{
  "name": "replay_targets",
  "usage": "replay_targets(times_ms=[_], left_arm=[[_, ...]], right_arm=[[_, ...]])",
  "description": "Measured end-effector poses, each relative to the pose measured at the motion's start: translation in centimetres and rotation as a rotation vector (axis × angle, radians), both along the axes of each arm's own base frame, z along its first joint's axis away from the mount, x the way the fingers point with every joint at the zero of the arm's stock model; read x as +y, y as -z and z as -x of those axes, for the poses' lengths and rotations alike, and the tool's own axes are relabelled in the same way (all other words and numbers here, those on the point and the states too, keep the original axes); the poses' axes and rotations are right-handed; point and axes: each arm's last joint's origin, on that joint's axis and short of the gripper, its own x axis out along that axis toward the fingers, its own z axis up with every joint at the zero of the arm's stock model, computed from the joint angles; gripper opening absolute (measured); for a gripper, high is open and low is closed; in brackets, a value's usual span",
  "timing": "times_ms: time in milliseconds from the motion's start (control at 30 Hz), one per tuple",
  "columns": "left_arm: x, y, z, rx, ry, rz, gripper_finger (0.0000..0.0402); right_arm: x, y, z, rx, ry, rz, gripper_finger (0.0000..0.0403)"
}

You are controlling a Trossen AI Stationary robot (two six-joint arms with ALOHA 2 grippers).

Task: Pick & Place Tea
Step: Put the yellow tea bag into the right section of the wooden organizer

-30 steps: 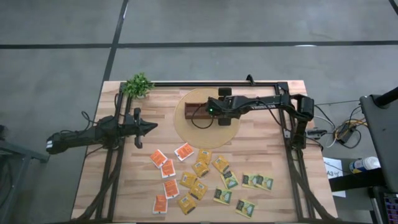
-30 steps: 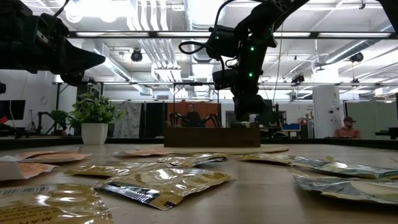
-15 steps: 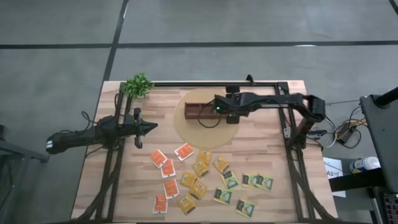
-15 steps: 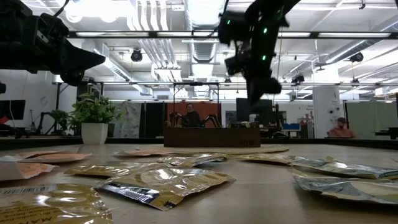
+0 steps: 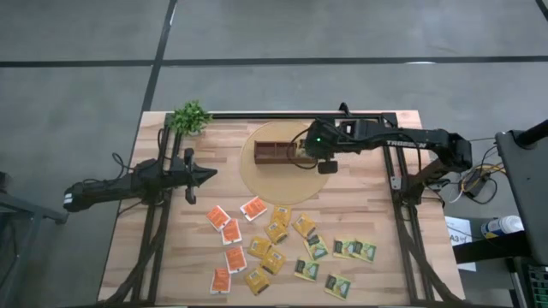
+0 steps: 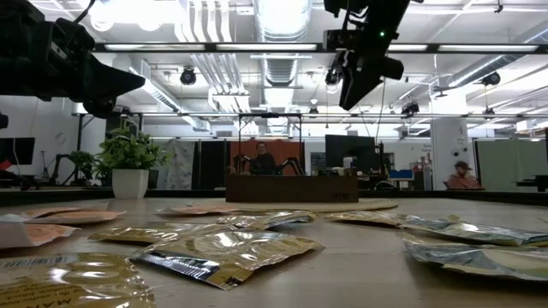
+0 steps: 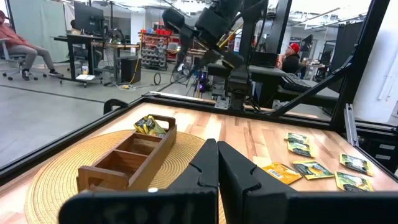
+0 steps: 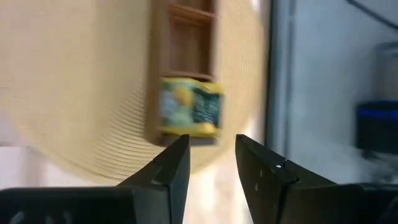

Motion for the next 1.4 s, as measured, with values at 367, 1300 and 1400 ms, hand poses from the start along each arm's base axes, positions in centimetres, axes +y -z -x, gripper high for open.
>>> replay_targets(times_ms=[367,1300,1400], left_arm=[[0.0,0.0,0.0,0.0,0.0,0.0,0.0],[0.0,0.0,0.0,0.0,0.0,0.0,0.0],[0.0,0.0,0.0,0.0,0.0,0.0,0.0]], right_arm=[[-0.2,2.0,-1.2,0.087,-0.099,-0.02,0.0111],[7.9,1.3,3.5,0.12,-0.274,-0.168,0.0082],[9.1,2.0,5.9,0.159,-0.321,-0.179,0.0092]])
